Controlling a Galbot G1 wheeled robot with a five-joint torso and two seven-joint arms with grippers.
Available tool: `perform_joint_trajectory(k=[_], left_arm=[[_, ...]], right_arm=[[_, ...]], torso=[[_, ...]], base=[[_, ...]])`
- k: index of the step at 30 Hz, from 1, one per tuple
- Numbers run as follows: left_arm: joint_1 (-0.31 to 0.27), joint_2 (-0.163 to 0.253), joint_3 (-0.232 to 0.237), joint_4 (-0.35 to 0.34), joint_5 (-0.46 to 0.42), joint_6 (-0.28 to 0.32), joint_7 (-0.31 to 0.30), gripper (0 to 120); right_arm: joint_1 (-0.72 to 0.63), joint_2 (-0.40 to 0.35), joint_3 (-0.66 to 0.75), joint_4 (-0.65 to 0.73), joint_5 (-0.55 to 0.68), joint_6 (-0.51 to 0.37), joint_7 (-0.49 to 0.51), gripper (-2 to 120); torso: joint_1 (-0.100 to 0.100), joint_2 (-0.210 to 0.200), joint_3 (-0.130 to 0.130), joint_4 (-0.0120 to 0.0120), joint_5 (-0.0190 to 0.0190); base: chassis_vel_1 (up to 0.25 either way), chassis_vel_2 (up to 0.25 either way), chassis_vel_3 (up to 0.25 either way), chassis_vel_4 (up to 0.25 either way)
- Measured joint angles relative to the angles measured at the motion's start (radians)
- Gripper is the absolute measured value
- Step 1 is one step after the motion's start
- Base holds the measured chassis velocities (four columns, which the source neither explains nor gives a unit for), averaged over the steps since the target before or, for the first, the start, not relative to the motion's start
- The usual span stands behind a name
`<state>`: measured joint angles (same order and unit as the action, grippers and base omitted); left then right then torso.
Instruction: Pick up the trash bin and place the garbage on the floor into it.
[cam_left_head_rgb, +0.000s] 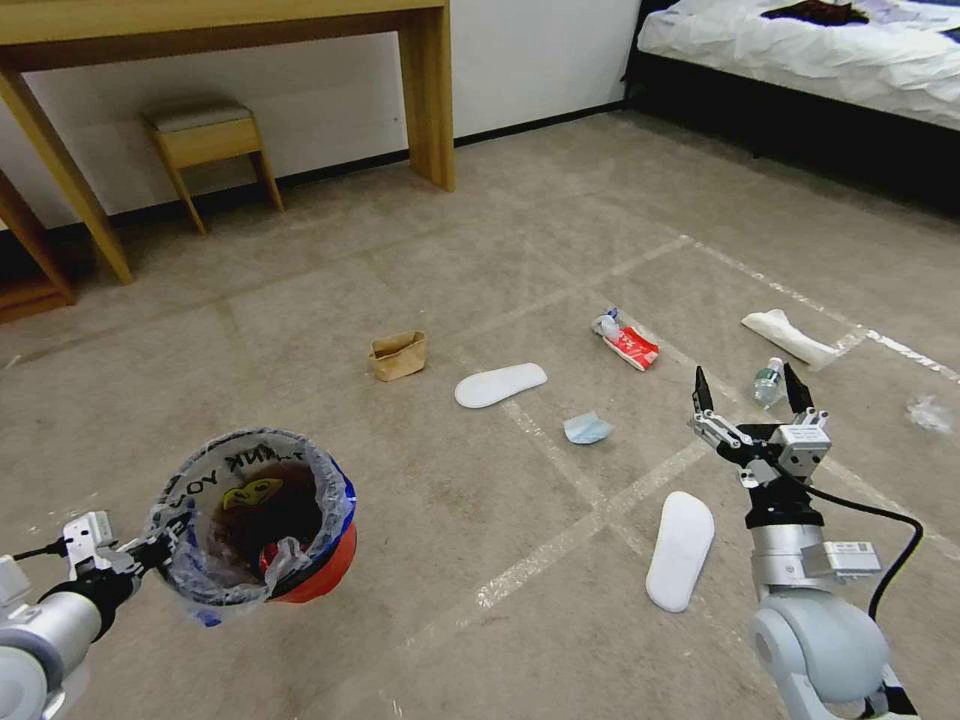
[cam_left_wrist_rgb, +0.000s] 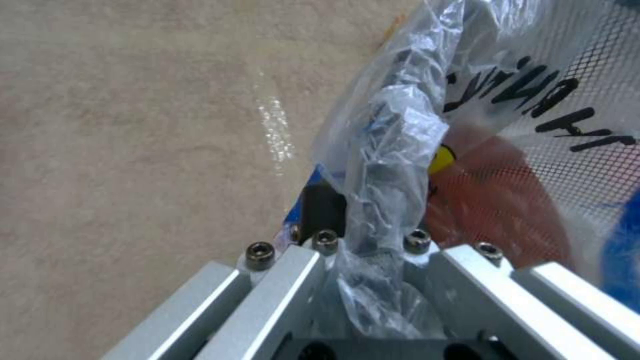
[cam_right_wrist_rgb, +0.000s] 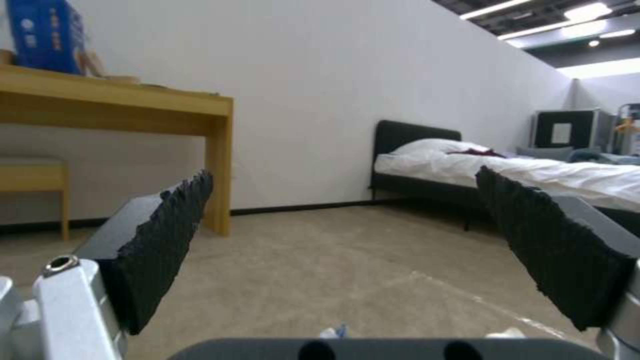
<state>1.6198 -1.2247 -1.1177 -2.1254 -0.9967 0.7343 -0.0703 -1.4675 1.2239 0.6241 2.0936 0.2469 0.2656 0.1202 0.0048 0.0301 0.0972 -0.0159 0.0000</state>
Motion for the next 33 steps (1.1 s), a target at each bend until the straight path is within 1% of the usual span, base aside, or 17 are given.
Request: perform_joint_trajectory(k=[9,15,18,22,33], left_arm=[[0.0,-0.004,-0.001,0.0,0.001,0.001,0.0,1],[0.0,-0.007,0.0,0.001,0.001,0.001,-0.002,1],[0.0,-0.008,0.0,0.002,0.001,0.001,-0.003,1],[0.001,-0.008,-0.003,0.004,0.0,0.001,-0.005,1],[0.006,-0.009,-0.004,0.003,-0.002,0.001,-0.006,1]], right_arm=[[0.0,0.0,-0.001,-0.004,0.0,0.001,0.0,100],[0.0,0.0,0.0,-0.009,-0.001,0.006,0.0,100],[-0.001,0.001,-0.001,-0.011,-0.002,0.008,0.0,100],[-0.001,0.002,-0.002,-0.011,-0.002,0.008,0.0,100],[-0.009,0.006,0.005,-0.01,-0.004,0.011,-0.003,100]], torso=[[0.0,0.0,0.0,0.0,0.0],[0.0,0.0,0.0,-0.0005,0.0],[0.0,0.0,0.0,-0.0007,0.0],[0.0,0.0,0.0,0.0001,0.0],[0.0,0.0,0.0,0.0,0.0]], base=[[-0.078,-0.07,-0.075,-0.088],[-0.098,-0.098,-0.105,-0.1],[-0.052,-0.049,-0.062,-0.032],[0.0,0.0,0.0,0.0],[0.0,0.0,0.0,0.0]])
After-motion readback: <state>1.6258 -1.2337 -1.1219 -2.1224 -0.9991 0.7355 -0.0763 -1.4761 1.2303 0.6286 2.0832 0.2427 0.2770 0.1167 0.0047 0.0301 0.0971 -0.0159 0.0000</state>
